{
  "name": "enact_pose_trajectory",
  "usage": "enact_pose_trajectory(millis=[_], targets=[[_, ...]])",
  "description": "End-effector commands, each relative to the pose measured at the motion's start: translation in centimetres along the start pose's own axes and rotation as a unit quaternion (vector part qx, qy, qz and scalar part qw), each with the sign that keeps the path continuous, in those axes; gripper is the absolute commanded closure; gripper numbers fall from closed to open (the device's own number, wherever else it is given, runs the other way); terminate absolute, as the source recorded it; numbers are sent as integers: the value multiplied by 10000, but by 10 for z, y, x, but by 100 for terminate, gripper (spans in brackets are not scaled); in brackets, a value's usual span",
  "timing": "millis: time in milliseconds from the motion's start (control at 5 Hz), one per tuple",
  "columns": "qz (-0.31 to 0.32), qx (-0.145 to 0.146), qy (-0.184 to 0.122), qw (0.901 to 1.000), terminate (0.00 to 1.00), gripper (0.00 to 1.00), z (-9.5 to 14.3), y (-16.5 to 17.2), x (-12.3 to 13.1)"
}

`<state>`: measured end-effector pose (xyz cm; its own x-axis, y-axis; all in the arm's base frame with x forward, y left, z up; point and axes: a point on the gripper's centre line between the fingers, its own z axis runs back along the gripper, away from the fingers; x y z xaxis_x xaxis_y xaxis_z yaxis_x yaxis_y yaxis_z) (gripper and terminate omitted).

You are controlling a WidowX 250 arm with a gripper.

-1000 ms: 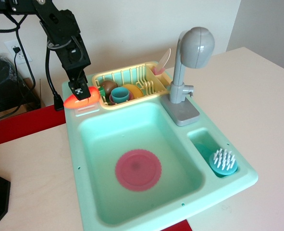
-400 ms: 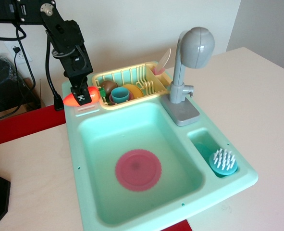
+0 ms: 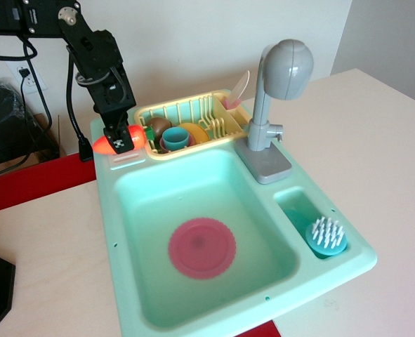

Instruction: Put carrot on plate

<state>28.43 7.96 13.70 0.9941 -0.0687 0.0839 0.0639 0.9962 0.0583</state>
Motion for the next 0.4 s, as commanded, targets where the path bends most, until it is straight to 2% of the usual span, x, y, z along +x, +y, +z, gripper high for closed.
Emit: enact_pose_trajectory(millis=[0,200], targets=[[-270,242,-1041,9939,0,100,66,-13,30],[-376,89,-1278,9911,0,100,80,-26,43]])
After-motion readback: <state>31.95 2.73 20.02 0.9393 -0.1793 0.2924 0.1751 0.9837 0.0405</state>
